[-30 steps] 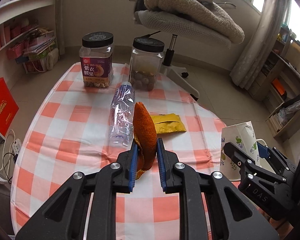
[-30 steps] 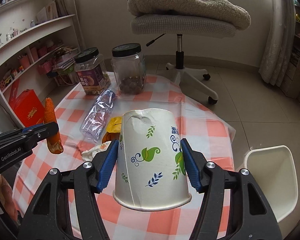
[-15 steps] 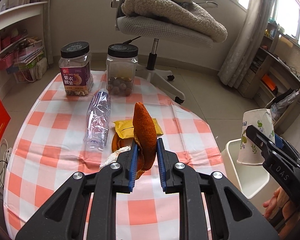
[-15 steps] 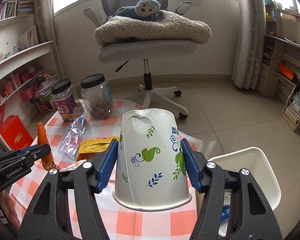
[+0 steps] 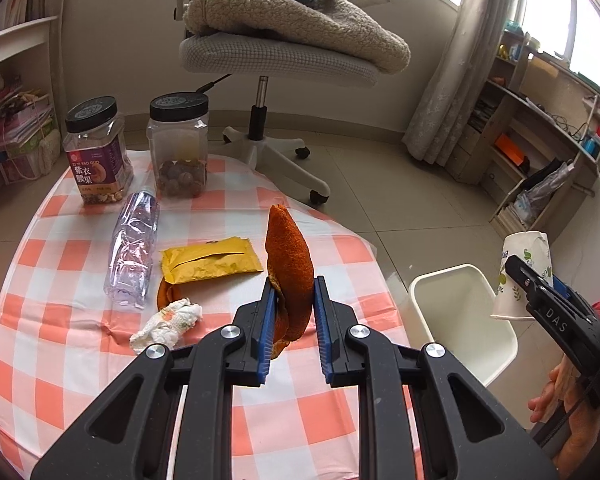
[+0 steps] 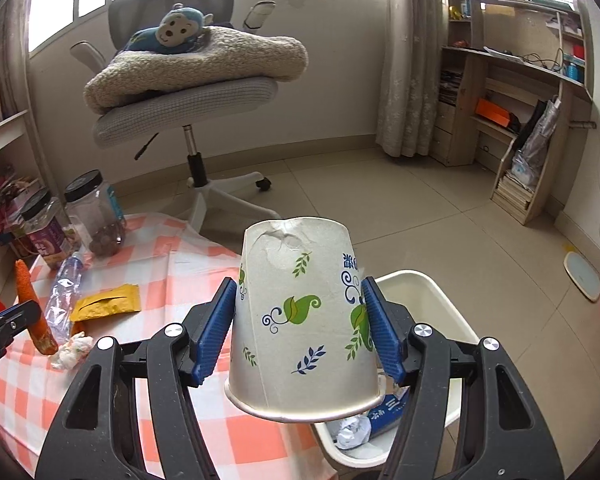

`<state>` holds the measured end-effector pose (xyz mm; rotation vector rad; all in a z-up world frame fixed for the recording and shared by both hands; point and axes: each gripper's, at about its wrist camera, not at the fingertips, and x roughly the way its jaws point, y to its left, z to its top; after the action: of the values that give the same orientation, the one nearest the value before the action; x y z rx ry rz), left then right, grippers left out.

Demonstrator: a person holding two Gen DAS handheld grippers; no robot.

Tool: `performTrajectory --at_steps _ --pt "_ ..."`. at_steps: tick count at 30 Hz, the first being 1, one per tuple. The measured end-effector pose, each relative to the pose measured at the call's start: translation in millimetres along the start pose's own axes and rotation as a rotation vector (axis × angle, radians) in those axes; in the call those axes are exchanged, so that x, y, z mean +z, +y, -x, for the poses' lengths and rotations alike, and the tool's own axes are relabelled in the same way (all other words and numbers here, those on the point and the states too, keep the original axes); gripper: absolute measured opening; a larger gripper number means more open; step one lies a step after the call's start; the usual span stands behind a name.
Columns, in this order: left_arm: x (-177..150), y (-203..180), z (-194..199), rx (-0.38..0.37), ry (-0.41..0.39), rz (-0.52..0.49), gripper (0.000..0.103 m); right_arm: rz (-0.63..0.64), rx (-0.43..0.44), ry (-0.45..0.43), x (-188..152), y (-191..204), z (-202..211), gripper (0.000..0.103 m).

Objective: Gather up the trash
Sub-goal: 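Carry the paper cup over the white bin and open the right tool, then carry the orange peel over the white bin and open the left tool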

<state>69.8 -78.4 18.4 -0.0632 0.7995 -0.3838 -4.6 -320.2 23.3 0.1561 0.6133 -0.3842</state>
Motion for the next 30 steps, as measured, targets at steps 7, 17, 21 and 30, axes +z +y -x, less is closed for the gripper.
performTrajectory --at_steps 7,17,21,30 --pt "8 -45 -19 -0.088 0.021 -0.035 0.019 -0.043 -0.132 0.033 -7 -46 -10 0.063" --pt "25 -135 -54 -0.249 0.102 -0.087 0.019 -0.052 -0.227 0.017 -17 -84 -1 0.088" --pt "29 -164 -62 -0.297 0.127 -0.099 0.019 -0.069 -0.227 0.019 -23 -94 6 0.094" --pt "36 -209 -86 -0.379 0.210 -0.105 0.039 -0.153 -0.176 0.080 -40 -110 12 0.095"
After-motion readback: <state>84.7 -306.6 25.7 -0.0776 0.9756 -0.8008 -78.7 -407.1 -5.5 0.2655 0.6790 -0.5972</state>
